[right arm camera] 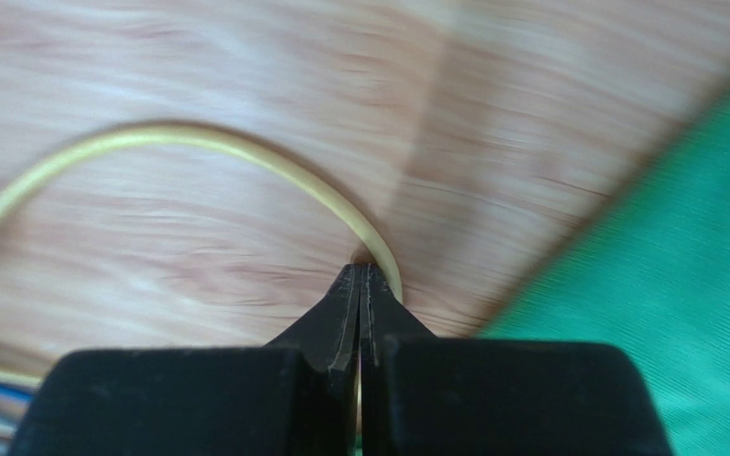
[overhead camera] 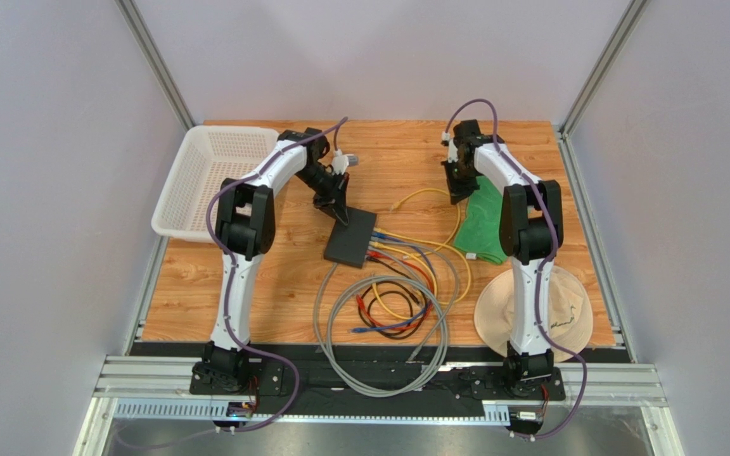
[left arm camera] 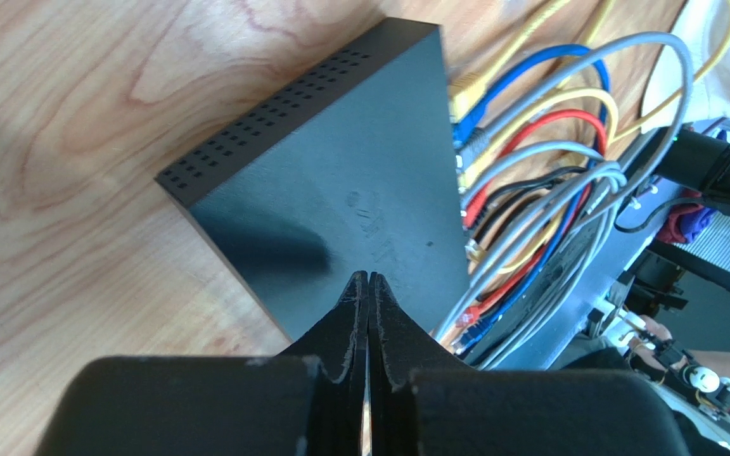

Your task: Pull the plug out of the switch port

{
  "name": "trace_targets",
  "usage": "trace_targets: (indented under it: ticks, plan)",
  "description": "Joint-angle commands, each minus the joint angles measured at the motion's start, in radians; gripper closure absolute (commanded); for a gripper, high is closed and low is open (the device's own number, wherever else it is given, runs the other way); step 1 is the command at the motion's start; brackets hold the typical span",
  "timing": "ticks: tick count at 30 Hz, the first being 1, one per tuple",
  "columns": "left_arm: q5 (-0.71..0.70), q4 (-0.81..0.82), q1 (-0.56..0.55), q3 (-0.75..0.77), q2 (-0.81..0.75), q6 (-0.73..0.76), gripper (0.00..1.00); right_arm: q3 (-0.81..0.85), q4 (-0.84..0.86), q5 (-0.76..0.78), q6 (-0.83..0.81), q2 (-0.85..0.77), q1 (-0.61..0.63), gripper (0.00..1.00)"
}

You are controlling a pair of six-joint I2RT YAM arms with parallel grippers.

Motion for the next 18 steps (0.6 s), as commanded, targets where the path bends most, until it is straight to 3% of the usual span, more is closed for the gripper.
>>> trace_targets:
  ticks: [1,4,6,7,10,12,18]
  plan:
    - [-0.002,0.0,0.004,0.039,0.023,-0.011,0.99,-0.039,0.028,0.274,0.009,-0.047,-0.015,1.0]
    - [-0.004,0.006,0.004,0.037,0.03,-0.015,0.99,-0.068,0.021,0.394,0.041,-0.085,-0.026,0.98]
    - [-0.004,0.014,0.004,0.036,0.032,-0.015,0.99,-0.093,0.006,0.368,0.041,-0.105,-0.041,0.84]
    - [-0.004,0.014,0.004,0.036,0.032,-0.017,0.98,-0.1,-0.013,0.354,0.04,-0.123,-0.044,0.68]
    - [0.007,0.009,0.004,0.049,0.026,-0.006,0.96,-0.113,-0.014,0.261,0.002,-0.155,-0.049,0.61]
    - [0.027,0.005,0.004,0.077,0.004,-0.002,0.92,-0.076,-0.011,0.072,-0.038,-0.197,-0.05,0.53]
    - [0.004,0.018,0.016,0.14,-0.121,0.0,0.61,-0.002,0.01,-0.51,-0.097,-0.255,-0.044,0.29]
